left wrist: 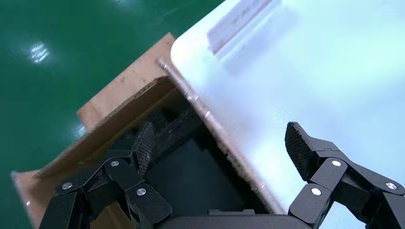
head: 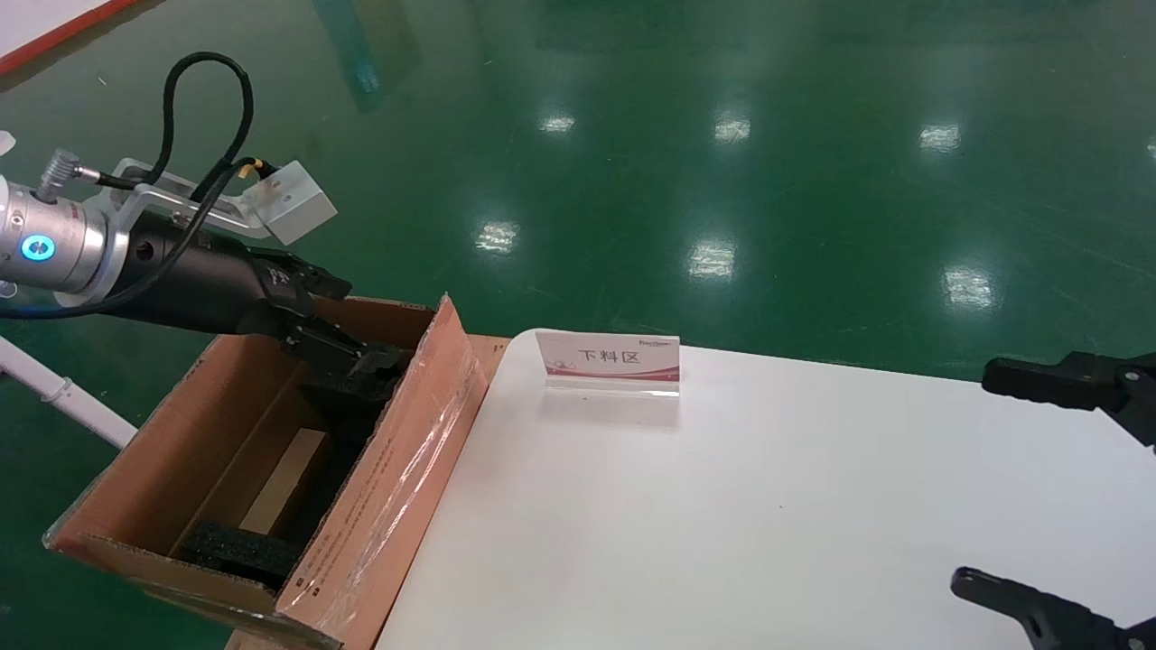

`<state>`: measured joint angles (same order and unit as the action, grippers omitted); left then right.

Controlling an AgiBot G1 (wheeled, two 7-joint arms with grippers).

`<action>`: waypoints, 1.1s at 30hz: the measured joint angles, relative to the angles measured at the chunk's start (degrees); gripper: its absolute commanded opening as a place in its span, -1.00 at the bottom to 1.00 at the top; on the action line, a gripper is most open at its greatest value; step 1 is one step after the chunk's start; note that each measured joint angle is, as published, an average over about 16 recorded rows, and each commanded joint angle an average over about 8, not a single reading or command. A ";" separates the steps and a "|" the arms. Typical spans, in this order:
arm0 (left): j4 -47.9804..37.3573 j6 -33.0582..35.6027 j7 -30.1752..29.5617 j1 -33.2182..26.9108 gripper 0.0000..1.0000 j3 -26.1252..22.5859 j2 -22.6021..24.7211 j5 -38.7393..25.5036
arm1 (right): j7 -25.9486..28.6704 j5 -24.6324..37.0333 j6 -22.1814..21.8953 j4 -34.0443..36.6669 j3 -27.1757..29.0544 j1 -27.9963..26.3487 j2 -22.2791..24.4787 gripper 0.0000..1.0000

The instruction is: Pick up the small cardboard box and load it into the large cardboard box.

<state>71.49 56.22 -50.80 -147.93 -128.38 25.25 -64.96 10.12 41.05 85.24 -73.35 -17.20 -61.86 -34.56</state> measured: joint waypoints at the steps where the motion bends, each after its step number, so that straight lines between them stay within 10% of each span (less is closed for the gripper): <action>1: 0.02 0.07 0.57 0.03 1.00 0.18 -0.07 0.40 | 0.00 0.00 0.00 0.00 0.00 0.00 0.00 1.00; 15: 0.11 2.06 4.57 5.89 1.00 7.70 0.97 2.30 | -0.02 -0.02 -0.01 0.03 -0.02 -0.01 0.01 1.00; 33: 0.73 10.51 15.53 30.72 1.00 40.01 3.68 8.74 | -0.05 -0.05 -0.01 0.06 -0.08 -0.03 0.02 1.00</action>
<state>72.22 66.73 -35.28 -117.21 -88.37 28.94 -56.23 10.07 41.01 85.22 -73.29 -17.27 -61.89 -34.54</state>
